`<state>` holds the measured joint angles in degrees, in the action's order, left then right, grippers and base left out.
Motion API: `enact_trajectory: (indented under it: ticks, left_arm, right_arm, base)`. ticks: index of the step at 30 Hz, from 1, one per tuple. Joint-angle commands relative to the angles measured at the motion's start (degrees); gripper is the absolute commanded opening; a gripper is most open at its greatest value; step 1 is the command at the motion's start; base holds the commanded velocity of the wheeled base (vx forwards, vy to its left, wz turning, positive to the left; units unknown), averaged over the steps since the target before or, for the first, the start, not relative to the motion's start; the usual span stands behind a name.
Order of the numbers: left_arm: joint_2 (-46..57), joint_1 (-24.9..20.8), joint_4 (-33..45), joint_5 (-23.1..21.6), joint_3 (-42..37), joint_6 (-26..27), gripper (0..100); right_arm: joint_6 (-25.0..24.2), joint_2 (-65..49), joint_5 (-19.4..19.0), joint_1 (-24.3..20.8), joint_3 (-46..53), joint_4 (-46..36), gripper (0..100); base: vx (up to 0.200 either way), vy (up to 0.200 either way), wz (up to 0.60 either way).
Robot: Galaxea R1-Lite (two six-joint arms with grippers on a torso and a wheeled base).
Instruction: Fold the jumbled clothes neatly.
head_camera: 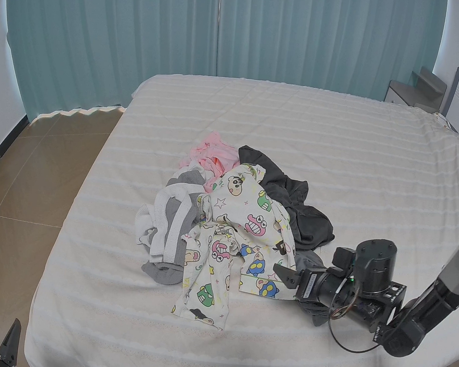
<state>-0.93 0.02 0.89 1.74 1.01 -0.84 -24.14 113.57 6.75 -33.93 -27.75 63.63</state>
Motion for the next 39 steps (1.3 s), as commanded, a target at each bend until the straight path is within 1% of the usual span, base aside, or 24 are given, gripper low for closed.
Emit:
enact_trajectory:
  ticks: [1,2,5,7,10,15,16,19,20,28,33,36,39]
  left_arm:
    - [0.8,0.0,0.0,0.0,-0.7,-0.1,100]
    - [0.8,0.0,0.1,0.0,-0.7,-0.1,100]
    - [0.8,0.0,0.0,0.0,-0.7,-0.1,100]
    - [0.8,0.0,0.0,0.0,-0.7,-0.1,100]
    - [0.8,0.0,0.1,0.0,-0.7,-0.2,100]
    - [0.8,0.0,0.1,0.0,-0.7,-0.2,100]
    - [0.8,0.0,0.1,0.0,-0.7,-0.2,100]
    - [0.8,0.0,0.1,0.0,-0.7,-0.2,100]
    - [0.8,0.0,0.0,0.0,-0.7,-0.3,100]
    - [0.8,0.0,0.1,0.0,-0.7,-0.5,100]
    - [0.8,0.0,0.0,0.0,-0.7,-0.5,100]
    - [0.8,0.0,0.1,0.0,-0.7,-0.5,100]
    - [0.8,0.0,0.0,0.0,-0.7,-0.5,100]
  right_arm:
    - [0.6,7.5,0.8,-1.8,-3.5,0.0,100]
    - [0.8,8.1,1.2,-1.8,-3.8,0.0,100]
    - [2.7,11.4,4.0,-1.7,-7.0,0.4,100]
    - [3.0,12.7,5.6,-1.7,-9.2,0.4,100]
    - [3.7,14.2,6.5,-1.4,-11.4,0.5,100]
    - [4.9,15.7,6.7,-1.4,-13.4,0.3,100]
    - [5.9,16.7,6.7,-1.2,-14.7,0.3,100]
    - [6.6,18.5,6.8,-0.8,-17.3,0.6,100]
    - [6.6,18.6,6.8,-0.8,-17.6,0.5,0]
    - [6.6,21.1,6.8,-0.8,-19.5,1.7,0]
    - [6.6,19.7,6.7,-0.6,-18.0,5.2,0]
    - [6.2,15.1,6.0,-0.4,-13.4,8.0,0]
    - [5.8,10.4,5.8,-0.4,-9.4,13.0,0]
  base:
    - [0.000,0.000,0.00]
    - [0.000,0.000,0.00]
    - [0.000,0.000,0.00]
    - [0.000,0.000,0.00]
    - [0.000,0.000,0.00]
    - [0.000,0.000,0.00]
    - [0.000,0.000,0.00]
    - [0.000,0.000,0.00]
    - [0.000,0.000,0.00]
    - [0.000,0.000,0.00]
    - [0.000,0.000,0.00]
    - [0.000,0.000,0.00]
    - [0.000,0.000,0.00]
